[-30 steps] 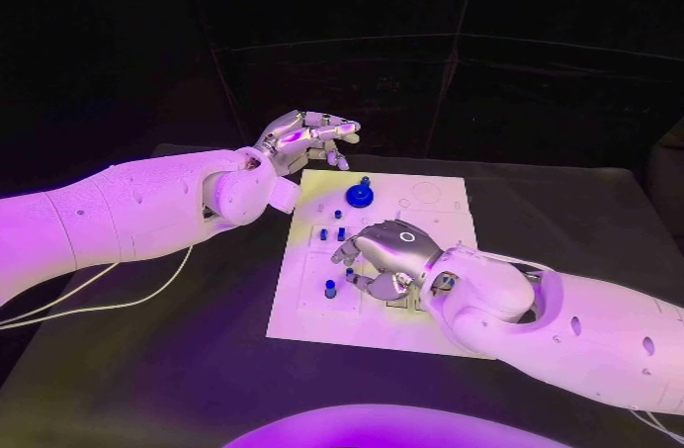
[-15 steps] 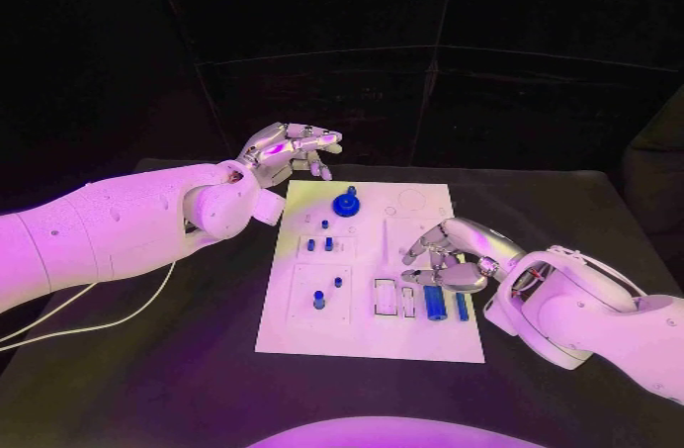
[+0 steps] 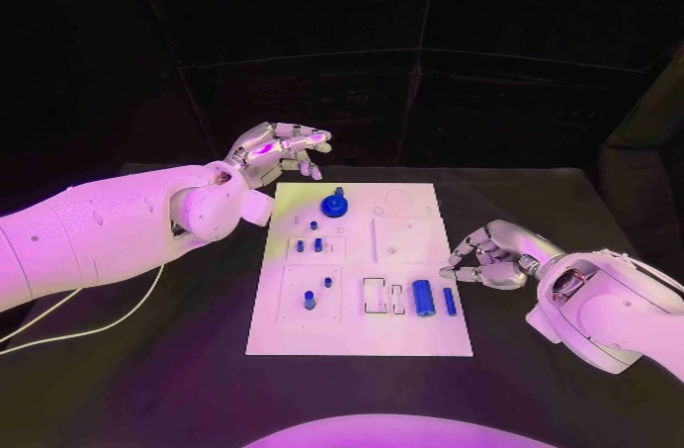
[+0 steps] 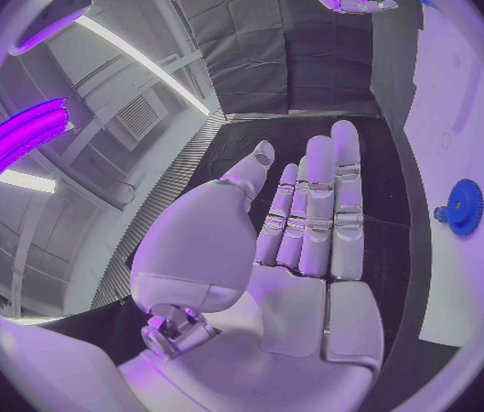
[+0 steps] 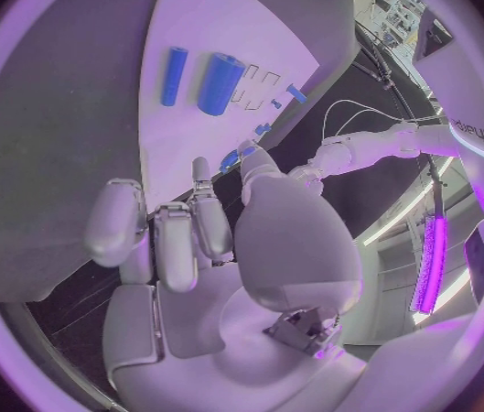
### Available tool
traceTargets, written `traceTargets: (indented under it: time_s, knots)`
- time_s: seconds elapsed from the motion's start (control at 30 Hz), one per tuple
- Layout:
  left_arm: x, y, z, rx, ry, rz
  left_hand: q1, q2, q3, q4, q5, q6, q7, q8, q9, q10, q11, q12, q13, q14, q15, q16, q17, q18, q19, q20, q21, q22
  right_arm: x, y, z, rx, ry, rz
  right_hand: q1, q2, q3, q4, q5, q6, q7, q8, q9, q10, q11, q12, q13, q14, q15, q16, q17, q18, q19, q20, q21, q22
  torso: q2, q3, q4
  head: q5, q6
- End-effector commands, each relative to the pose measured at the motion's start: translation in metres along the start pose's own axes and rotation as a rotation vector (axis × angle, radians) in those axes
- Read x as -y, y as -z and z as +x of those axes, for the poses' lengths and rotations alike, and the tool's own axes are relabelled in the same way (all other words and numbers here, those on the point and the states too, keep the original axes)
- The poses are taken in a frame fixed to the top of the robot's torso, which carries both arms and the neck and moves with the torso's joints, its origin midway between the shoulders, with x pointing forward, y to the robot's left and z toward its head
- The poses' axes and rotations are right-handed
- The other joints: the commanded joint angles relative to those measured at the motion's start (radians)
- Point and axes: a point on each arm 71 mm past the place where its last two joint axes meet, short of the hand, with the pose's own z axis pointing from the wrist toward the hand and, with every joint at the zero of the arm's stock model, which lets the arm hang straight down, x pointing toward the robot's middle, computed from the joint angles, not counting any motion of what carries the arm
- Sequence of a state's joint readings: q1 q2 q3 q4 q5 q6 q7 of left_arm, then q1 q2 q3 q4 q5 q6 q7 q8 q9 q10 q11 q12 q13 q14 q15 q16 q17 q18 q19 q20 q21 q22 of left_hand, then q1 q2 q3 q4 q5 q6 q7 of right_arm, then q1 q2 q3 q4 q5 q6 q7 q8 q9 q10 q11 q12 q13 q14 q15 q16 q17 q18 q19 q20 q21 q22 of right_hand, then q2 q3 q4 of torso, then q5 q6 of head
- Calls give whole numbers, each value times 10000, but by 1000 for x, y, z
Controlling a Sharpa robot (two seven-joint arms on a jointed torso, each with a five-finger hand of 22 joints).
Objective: Assemble the parts on the task board
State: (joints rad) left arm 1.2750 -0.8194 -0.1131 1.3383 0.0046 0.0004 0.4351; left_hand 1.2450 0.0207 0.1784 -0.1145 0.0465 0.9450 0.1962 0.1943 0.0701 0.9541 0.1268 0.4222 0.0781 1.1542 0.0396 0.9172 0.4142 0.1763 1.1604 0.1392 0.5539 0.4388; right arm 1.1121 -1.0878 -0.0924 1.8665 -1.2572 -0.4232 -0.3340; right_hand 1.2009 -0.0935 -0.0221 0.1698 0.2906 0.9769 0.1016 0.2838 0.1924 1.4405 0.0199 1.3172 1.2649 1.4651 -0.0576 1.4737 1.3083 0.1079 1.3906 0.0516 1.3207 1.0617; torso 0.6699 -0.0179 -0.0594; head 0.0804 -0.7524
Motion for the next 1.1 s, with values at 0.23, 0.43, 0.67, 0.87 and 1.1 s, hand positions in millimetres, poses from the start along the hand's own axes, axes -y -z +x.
traceTargets:
  time_s: [0.23,0.43,0.67,0.87,1.1]
  knots:
    - [2,1,0,-94,7,217,-9,58,-77,15,6,-24,15,40,-1,-80,-13,73,-2,-68,16,-30,-13,46,90,-1,-67,-20,-1,-4,7,-247,903,505,-131,354,-779,664,-88,-391,44,334,205,794,28,1631,1969,917,83,603,1849,-344,399,50,615,1103,-39,1,-78,7,-78]
    - [2,1,-1,-86,7,208,-9,58,-77,15,6,-24,15,40,-1,-80,-13,73,-2,-68,16,-30,-13,46,90,-1,-67,-20,-6,-8,18,-649,1144,523,-43,430,-967,782,-82,-504,69,398,246,932,55,1893,2291,946,108,698,2034,-387,477,69,767,1371,-47,7,-90,-15,-109]
    - [1,1,0,-112,28,192,-9,58,-77,15,6,-24,15,40,-1,-80,-13,73,-2,-68,16,-30,-13,46,90,-1,-67,-20,-12,-12,31,-1155,1434,481,6,475,-1041,822,-47,-561,84,418,260,961,69,1948,2362,956,121,729,2096,-400,498,81,817,1455,-34,1,-64,-65,-125]
    - [0,2,-1,-104,29,182,-9,58,-77,15,6,-24,15,40,-1,-80,-13,73,-2,-68,16,-30,-13,46,90,-1,-67,-20,-14,-14,39,-1495,1620,504,-6,505,-1126,887,-95,-585,91,448,277,972,79,1972,2395,963,132,751,2139,-407,507,89,849,1509,-33,-7,-73,-82,-145]
    - [0,1,-1,-114,37,159,-9,58,-77,15,6,-24,15,40,-1,-80,-13,73,-2,-68,16,-30,-13,46,90,-1,-67,-20,-13,-17,48,-1863,1790,636,-25,548,-1279,1002,-286,-642,105,493,302,928,94,1910,2335,955,148,741,2114,-404,486,108,857,1509,-42,-5,-64,-66,-131]
